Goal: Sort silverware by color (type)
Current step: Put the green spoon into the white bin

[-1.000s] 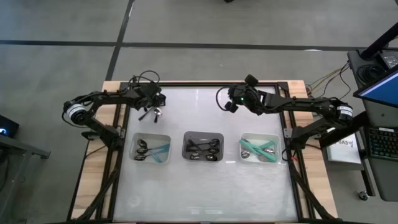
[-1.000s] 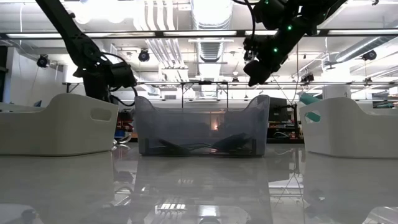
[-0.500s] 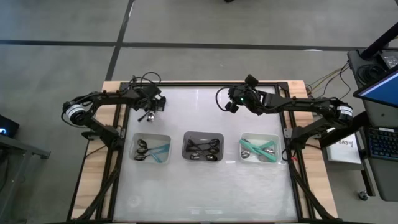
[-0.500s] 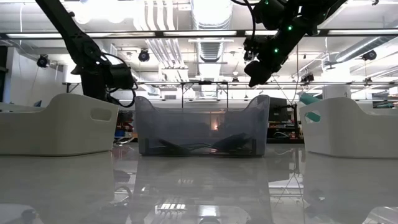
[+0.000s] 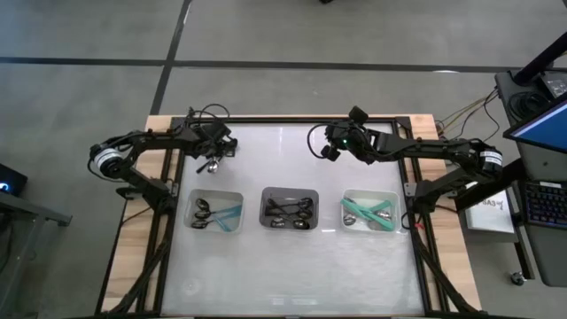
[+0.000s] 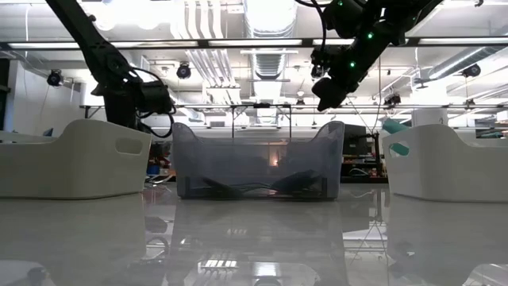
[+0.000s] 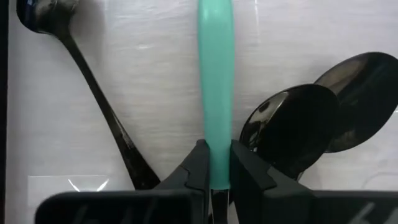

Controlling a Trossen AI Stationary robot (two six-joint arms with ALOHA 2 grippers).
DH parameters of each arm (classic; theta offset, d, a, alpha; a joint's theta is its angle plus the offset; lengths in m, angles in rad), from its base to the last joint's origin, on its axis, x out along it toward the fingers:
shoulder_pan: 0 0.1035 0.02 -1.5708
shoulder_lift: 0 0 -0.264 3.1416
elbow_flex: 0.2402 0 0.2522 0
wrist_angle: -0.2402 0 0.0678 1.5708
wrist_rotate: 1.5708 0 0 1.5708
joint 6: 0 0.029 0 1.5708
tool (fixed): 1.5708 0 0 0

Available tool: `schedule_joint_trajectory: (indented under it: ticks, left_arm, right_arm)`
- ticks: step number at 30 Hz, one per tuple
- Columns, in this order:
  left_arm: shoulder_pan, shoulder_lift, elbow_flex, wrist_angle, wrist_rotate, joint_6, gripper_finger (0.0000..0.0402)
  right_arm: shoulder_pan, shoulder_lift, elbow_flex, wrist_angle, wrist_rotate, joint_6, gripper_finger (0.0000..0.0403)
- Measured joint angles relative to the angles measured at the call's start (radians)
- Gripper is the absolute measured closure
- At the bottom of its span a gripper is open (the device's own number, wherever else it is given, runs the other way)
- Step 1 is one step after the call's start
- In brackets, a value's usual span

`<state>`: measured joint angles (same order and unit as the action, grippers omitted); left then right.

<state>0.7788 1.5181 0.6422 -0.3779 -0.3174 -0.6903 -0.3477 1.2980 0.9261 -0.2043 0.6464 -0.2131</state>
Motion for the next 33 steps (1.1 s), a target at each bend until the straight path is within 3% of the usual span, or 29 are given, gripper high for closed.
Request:
schedule_joint_trajectory:
  ticks: [6,14,16,18,21,23,27,33]
  left_arm:
    - [0.001,-0.02,-0.003,0.013,-0.001,0.023,0.038]
    - [-0.001,-0.108,0.056,0.074,0.07,0.126,0.038]
    - [-0.007,-0.128,0.077,0.097,0.088,0.162,0.038]
    - [-0.02,-0.149,0.095,0.144,0.109,0.189,0.038]
    - [-0.064,-0.157,0.098,0.229,0.148,0.207,0.038]
    - [-0.108,-0.157,0.097,0.3,0.163,0.208,0.038]
    - [-0.218,-0.134,0.093,0.393,0.145,0.205,0.038]
    - [-0.361,-0.091,0.099,0.583,0.064,0.214,0.038]
  right_arm:
    - [0.0,0.0,0.0,0.0,0.005,-0.041,0.0273]
    - [-0.006,0.0,-0.001,0.001,-0.007,-0.032,0.0273]
    - [-0.028,0.0,-0.012,0.011,-0.086,-0.011,0.0273]
    - [-0.065,0.0,-0.039,0.059,-0.249,0.037,0.0273]
    - [-0.127,0.001,-0.116,0.238,-0.54,0.126,0.0273]
    - [-0.157,0.01,-0.166,0.399,-0.661,0.227,0.0273]
    - [-0.174,0.043,-0.215,0.626,-0.69,0.406,0.0273]
    - [-0.161,0.118,-0.204,0.771,-0.653,0.599,0.0273]
